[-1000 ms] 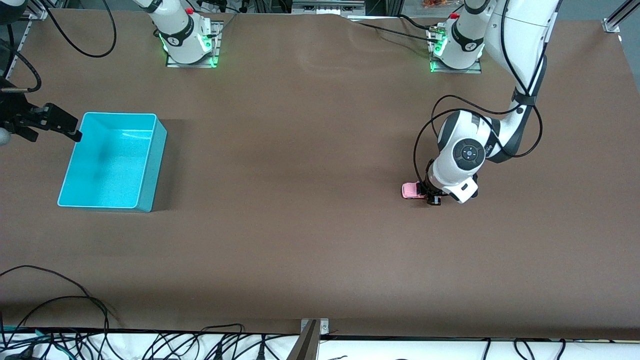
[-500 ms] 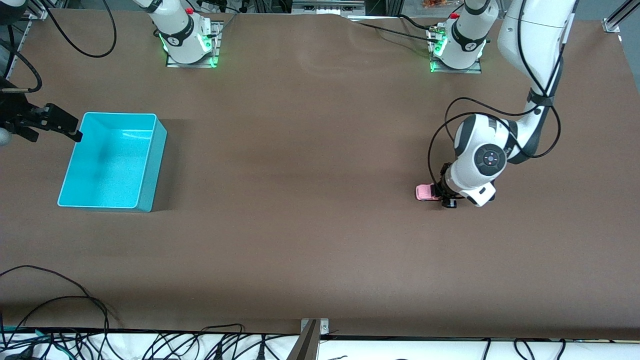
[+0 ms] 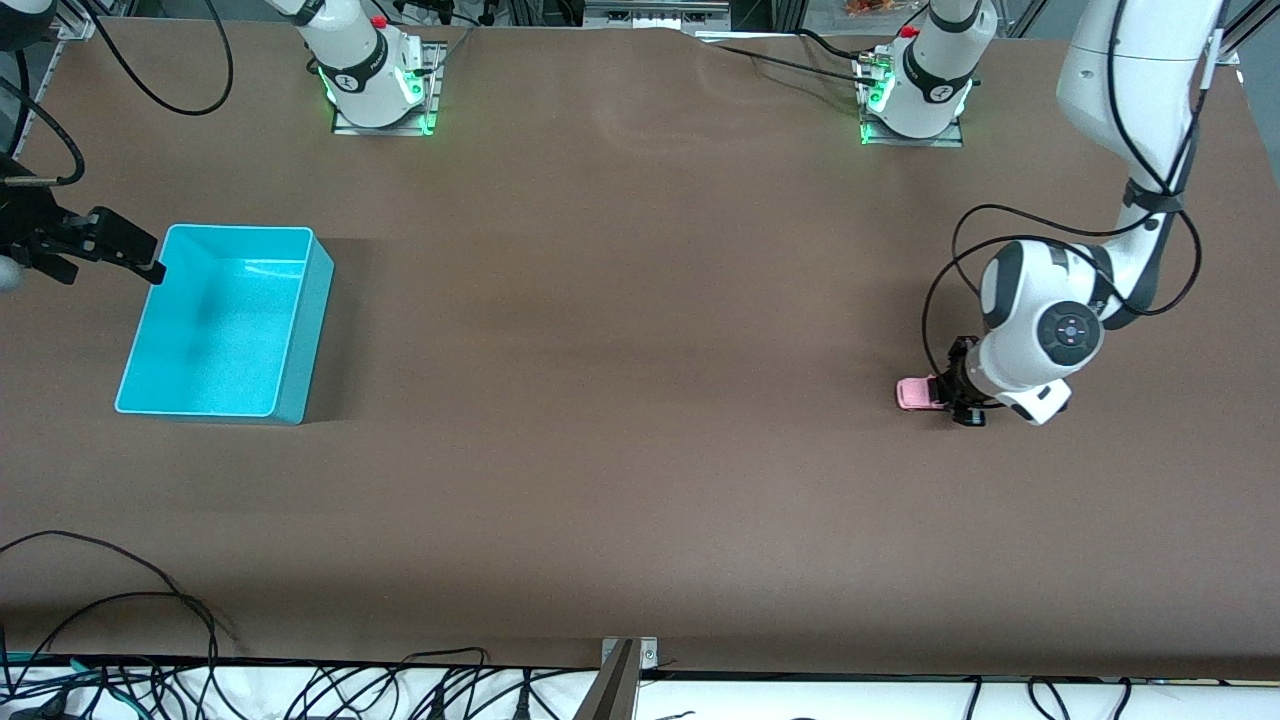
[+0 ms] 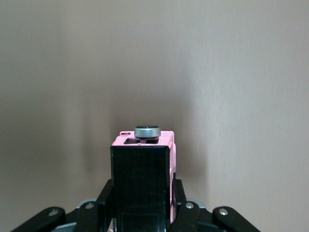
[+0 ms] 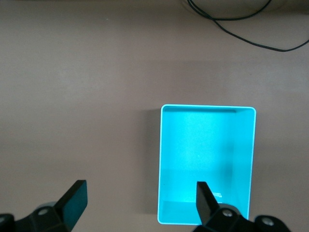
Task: Wind and store pink jeep toy
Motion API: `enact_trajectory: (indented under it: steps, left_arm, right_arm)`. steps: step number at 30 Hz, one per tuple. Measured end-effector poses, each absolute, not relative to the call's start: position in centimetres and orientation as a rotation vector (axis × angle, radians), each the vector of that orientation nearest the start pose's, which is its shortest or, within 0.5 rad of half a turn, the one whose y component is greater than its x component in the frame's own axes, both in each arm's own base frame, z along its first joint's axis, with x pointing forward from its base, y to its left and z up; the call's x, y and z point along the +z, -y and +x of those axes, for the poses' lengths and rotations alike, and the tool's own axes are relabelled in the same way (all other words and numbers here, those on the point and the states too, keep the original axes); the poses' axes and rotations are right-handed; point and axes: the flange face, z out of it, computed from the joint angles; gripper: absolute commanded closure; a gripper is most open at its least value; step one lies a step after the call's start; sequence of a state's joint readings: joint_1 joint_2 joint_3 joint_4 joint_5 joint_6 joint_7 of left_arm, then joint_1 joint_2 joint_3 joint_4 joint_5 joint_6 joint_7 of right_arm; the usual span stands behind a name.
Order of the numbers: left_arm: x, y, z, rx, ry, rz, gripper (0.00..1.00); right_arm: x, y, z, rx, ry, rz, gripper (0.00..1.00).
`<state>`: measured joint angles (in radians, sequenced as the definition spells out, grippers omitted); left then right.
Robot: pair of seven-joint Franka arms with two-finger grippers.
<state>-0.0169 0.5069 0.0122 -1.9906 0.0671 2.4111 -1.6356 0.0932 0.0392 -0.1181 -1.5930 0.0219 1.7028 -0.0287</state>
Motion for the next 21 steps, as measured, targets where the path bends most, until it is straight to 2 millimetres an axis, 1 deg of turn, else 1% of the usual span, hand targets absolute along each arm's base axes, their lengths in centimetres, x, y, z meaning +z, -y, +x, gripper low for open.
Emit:
enact_trajectory:
  steps: [6, 10, 12, 15, 16, 17, 18, 19, 20, 21]
  left_arm:
    - [19.8, -3.8, 60.0, -0.037, -2.298, 2.271, 0.95]
    - [19.8, -6.1, 59.9, -0.033, -2.292, 2.270, 0.94]
    - [19.8, -6.8, 59.9, -0.032, -2.288, 2.272, 0.93]
    - [19.8, -7.4, 59.8, -0.030, -2.281, 2.275, 0.91]
    - [19.8, -7.5, 59.8, -0.030, -2.279, 2.277, 0.88]
    - [19.8, -7.6, 59.8, -0.030, -2.278, 2.278, 0.81]
    - [19.8, -7.6, 59.8, -0.030, -2.277, 2.279, 0.68]
    - [19.8, -7.6, 59.8, -0.030, -2.276, 2.280, 0.31]
    - [19.8, -7.6, 59.8, -0.030, -2.276, 2.280, 0.00]
    - [19.8, -7.6, 59.8, -0.030, -2.276, 2.280, 0.00]
  right_arm:
    - [60.4, 1.1, 57.8, -0.111, 0.004, -3.124, 0.00]
    - [60.4, 1.1, 57.8, -0.111, 0.004, -3.124, 0.00]
    - [60.4, 1.1, 57.8, -0.111, 0.004, -3.124, 0.00]
    - [60.4, 1.1, 57.8, -0.111, 0.004, -3.124, 0.00]
    - [60.4, 1.1, 57.8, -0.111, 0.004, -3.124, 0.00]
    - [60.4, 1.1, 57.9, -0.111, 0.004, -3.124, 0.00]
    - [60.4, 1.1, 57.9, -0.110, 0.004, -3.124, 0.00]
    - [60.4, 1.1, 57.9, -0.110, 0.004, -3.124, 0.00]
    - [60.3, 1.1, 57.9, -0.110, 0.004, -3.124, 0.00]
    - [60.3, 1.1, 57.9, -0.110, 0.004, -3.124, 0.00]
